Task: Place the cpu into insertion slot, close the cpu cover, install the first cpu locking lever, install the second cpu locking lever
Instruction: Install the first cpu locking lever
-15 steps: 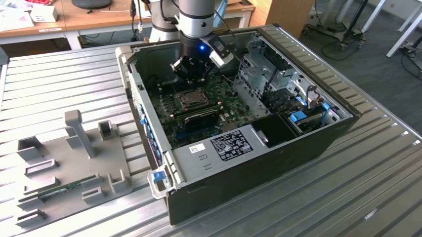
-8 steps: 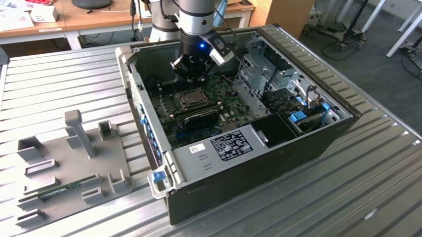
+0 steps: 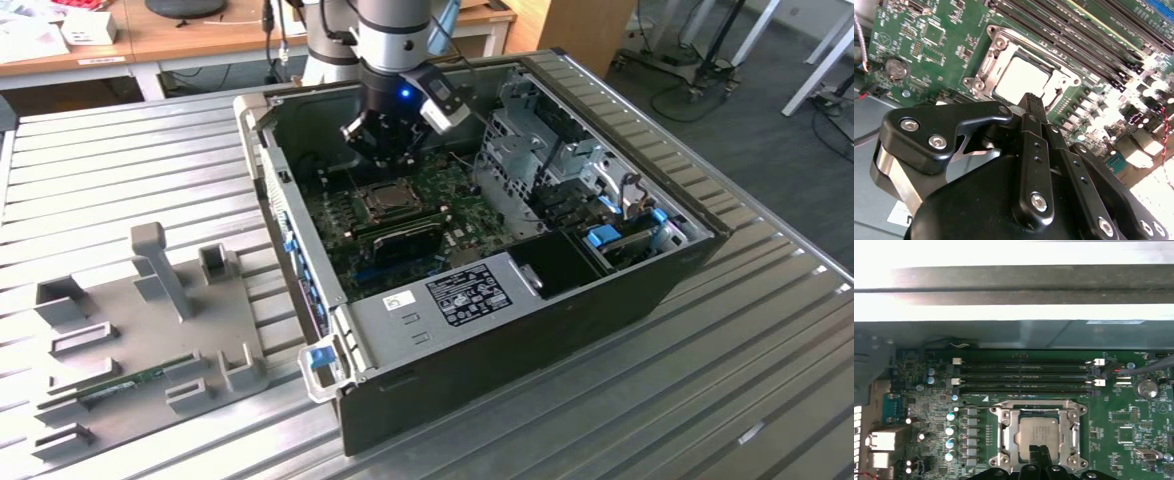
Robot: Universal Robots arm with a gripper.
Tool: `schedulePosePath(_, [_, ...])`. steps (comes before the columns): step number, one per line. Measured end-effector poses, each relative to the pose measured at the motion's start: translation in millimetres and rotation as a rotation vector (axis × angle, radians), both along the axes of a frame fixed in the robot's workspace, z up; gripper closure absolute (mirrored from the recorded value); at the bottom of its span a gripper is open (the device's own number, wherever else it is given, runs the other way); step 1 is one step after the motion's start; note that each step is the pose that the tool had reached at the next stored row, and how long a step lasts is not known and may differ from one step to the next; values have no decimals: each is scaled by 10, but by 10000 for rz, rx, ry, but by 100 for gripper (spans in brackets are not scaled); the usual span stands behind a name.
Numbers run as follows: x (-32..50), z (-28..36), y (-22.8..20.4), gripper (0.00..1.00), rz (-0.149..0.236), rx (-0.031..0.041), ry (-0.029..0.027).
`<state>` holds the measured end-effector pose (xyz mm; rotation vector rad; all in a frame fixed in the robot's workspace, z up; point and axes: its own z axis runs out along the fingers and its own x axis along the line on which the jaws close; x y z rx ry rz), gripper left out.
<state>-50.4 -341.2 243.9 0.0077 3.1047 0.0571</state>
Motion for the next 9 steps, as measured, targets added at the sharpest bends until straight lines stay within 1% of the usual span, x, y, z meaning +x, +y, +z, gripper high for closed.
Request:
schedulePosePath(4, [-104, -2, 2, 90, 0, 1, -22])
schedulePosePath(5, [-150, -3, 2, 90, -1, 0, -33])
schedulePosePath(9, [-262, -3, 3, 90, -1, 0, -72])
